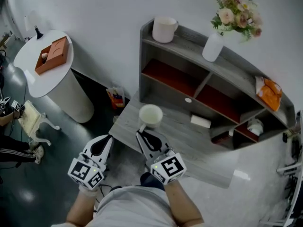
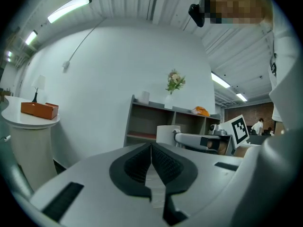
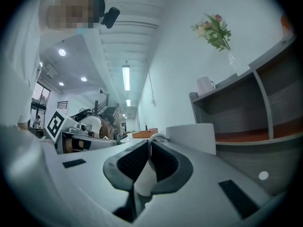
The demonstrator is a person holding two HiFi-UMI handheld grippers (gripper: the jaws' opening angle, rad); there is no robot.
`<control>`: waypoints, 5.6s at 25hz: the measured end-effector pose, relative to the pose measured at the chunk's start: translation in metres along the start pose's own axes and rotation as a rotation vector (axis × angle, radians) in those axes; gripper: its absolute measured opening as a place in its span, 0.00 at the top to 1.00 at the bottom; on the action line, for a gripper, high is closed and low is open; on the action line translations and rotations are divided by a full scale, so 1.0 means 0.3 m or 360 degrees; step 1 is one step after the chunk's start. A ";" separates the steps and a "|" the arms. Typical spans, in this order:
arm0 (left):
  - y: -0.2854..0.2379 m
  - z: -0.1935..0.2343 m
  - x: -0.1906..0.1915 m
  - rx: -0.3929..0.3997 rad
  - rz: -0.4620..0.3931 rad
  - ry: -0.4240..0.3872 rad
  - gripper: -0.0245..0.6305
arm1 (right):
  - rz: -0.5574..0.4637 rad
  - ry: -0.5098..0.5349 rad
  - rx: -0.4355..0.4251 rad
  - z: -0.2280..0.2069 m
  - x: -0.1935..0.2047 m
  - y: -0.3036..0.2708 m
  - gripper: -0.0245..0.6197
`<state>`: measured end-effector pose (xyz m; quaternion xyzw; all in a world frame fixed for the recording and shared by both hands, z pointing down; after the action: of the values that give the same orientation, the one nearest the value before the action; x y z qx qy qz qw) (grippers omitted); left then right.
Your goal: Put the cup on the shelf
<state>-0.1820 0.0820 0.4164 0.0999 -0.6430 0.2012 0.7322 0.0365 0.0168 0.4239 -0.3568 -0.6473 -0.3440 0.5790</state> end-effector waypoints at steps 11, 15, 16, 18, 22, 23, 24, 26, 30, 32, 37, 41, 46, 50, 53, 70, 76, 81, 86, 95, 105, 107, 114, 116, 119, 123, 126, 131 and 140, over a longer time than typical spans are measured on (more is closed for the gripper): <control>-0.277 -0.006 -0.054 -0.0195 0.0018 0.0009 0.94 | -0.0025 0.0029 -0.0093 -0.396 -0.037 -0.179 0.91; -0.316 0.005 -0.062 -0.0232 0.0040 0.0023 0.94 | -0.0047 0.0055 -0.0090 -0.486 -0.059 -0.254 0.91; -0.322 0.012 -0.068 -0.0239 0.0043 0.0027 0.94 | -0.0047 0.0069 -0.0093 -0.507 -0.061 -0.273 0.91; -0.327 0.029 -0.080 -0.0251 0.0046 0.0031 0.94 | -0.0048 0.0078 -0.0089 -0.542 -0.063 -0.312 0.91; -0.330 0.082 -0.098 -0.0262 0.0056 0.0031 0.94 | -0.0060 0.0078 -0.0043 -0.587 -0.071 -0.388 0.91; -0.331 0.097 -0.103 -0.0262 0.0059 0.0031 0.94 | -0.0065 0.0083 -0.0031 -0.594 -0.073 -0.407 0.91; -0.333 0.112 -0.108 -0.0261 0.0062 0.0031 0.94 | -0.0068 0.0085 -0.0019 -0.599 -0.074 -0.425 0.91; -0.337 0.139 -0.117 -0.0258 0.0066 0.0024 0.94 | -0.0077 0.0084 0.0000 -0.610 -0.076 -0.458 0.91; -0.354 0.180 -0.132 -0.0252 0.0071 0.0011 0.94 | -0.0086 0.0091 0.0055 -0.648 -0.067 -0.512 0.91; -0.363 0.194 -0.136 -0.0252 0.0073 0.0006 0.94 | -0.0087 0.0088 0.0085 -0.670 -0.060 -0.534 0.91; -0.383 0.225 -0.140 -0.0264 0.0090 0.0000 0.94 | -0.0074 0.0068 0.0141 -0.717 -0.051 -0.573 0.91; -0.401 0.247 -0.141 -0.0277 0.0097 0.0000 0.94 | -0.0067 0.0077 0.0154 -0.750 -0.028 -0.596 0.91; -0.429 0.258 -0.133 -0.0285 0.0115 0.0005 0.94 | -0.0049 0.0085 0.0187 -0.777 0.003 -0.604 0.91; -0.449 0.260 -0.124 -0.0287 0.0130 0.0014 0.94 | -0.0014 0.0088 0.0230 -0.793 0.014 -0.614 0.91; -0.462 0.259 -0.120 -0.0289 0.0132 0.0018 0.94 | 0.0022 0.0080 0.0259 -0.806 0.027 -0.622 0.91; -0.466 0.243 -0.109 -0.0305 0.0131 0.0017 0.94 | 0.0113 0.0003 0.0386 -0.817 0.013 -0.656 0.90; -0.453 0.241 -0.113 -0.0302 0.0124 0.0007 0.94 | 0.0173 -0.0033 0.0438 -0.820 0.015 -0.653 0.84; -0.436 0.241 -0.116 -0.0295 0.0114 0.0000 0.94 | 0.0170 -0.0082 0.0447 -0.817 0.011 -0.639 0.78; -0.426 0.238 -0.119 -0.0260 0.0106 0.0001 0.94 | 0.0152 -0.0101 0.0449 -0.802 -0.007 -0.606 0.78; -0.474 0.239 -0.142 -0.0085 0.0072 -0.0011 0.94 | 0.0089 -0.0118 0.0438 -0.713 -0.050 -0.471 0.85; -0.605 0.175 -0.149 0.0241 0.0077 -0.0028 0.94 | 0.0054 -0.0100 0.0574 -0.613 -0.090 -0.263 0.90; -0.631 0.156 -0.152 0.0310 0.0078 -0.0035 0.94 | 0.0043 -0.0105 0.0612 -0.596 -0.098 -0.211 0.90; -0.700 0.101 -0.148 0.0507 0.0097 -0.0045 0.94 | 0.0007 -0.0067 0.0715 -0.531 -0.097 -0.078 0.90; -0.716 0.090 -0.144 0.0552 0.0104 -0.0054 0.94 | 0.0001 -0.0073 0.0751 -0.514 -0.088 -0.055 0.90; -0.735 0.076 -0.141 0.0606 0.0112 -0.0065 0.94 | -0.0008 -0.0096 0.0798 -0.491 -0.073 -0.027 0.90; -0.755 0.063 -0.140 0.0653 0.0123 -0.0070 0.94 | -0.0020 -0.0094 0.0835 -0.470 -0.060 -0.006 0.90; -0.766 0.056 -0.135 0.0675 0.0129 -0.0073 0.94 | -0.0028 -0.0088 0.0849 -0.461 -0.053 0.005 0.90; -0.782 0.050 -0.125 0.0689 0.0138 -0.0072 0.94 | -0.0015 -0.0089 0.0854 -0.455 -0.047 0.017 0.90; -0.793 0.051 -0.108 0.0682 0.0148 -0.0076 0.94 | -0.0008 -0.0084 0.0846 -0.468 -0.044 0.018 0.90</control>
<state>-0.0980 -0.1433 0.4136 0.2282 -0.6065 0.3646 0.6687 0.1128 -0.1017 0.4240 -0.1994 -0.7307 -0.1541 0.6344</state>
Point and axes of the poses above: the fingertips, and each gripper's own axes: y backward along the fingers, z to its left, x out of its underside, the point moved 10 cm from there along y, backward along the fingers, and after that the axes turned 4 degrees about -x, right-handed, at the moved point
